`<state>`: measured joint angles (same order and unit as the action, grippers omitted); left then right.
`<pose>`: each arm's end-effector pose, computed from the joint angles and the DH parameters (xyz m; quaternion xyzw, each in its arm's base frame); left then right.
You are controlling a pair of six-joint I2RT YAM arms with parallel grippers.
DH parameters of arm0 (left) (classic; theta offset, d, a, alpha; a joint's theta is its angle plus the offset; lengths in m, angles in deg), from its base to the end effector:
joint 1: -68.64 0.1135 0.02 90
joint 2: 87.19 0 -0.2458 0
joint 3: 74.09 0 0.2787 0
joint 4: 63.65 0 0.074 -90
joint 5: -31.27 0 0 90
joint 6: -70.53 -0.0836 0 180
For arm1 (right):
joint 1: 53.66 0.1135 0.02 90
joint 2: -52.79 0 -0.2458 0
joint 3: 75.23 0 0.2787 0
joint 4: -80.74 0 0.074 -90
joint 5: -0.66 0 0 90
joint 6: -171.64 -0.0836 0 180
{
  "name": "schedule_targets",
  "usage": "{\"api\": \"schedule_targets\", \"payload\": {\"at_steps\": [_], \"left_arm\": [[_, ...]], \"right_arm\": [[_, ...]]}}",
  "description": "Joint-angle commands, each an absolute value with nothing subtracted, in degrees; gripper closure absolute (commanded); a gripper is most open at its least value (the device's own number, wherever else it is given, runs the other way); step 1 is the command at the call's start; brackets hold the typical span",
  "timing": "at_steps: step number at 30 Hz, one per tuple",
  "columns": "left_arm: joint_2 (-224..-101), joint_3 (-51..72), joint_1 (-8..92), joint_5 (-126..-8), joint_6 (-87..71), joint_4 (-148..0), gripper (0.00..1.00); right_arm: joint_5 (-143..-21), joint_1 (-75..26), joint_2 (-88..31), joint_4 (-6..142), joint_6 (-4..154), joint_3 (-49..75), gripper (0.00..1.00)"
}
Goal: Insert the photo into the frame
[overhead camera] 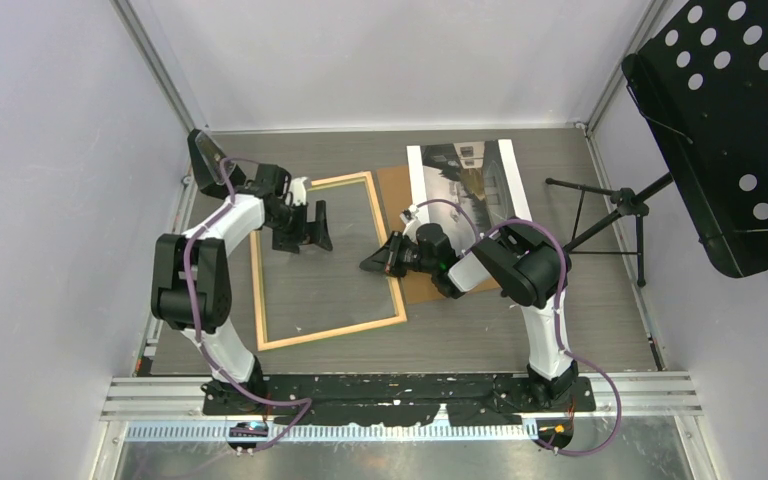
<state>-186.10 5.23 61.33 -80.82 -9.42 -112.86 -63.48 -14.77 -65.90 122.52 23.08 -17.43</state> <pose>0.3684 -0.0789 0.1217 0.0122 0.9653 -0.2134 0.1501 0.2998 0.2887 0.0368 0.0078 0.8045 0.5450 0.2359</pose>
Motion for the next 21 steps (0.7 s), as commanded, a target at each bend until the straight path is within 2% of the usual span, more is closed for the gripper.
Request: {"api": "schedule_targets", "payload": {"at_steps": [1, 21], "left_arm": [[-187.49, 8.07, 59.64, -83.7, -8.01, -109.93, 0.04], [-192.23, 8.56, 56.93, -85.8, -5.54, -108.44, 0.04]], "right_arm": [[-62.89, -14.11, -66.85, 122.35, 25.31, -16.21, 0.95], [-62.87, -14.25, -66.96, 121.88, 25.31, -16.15, 0.95]]}}
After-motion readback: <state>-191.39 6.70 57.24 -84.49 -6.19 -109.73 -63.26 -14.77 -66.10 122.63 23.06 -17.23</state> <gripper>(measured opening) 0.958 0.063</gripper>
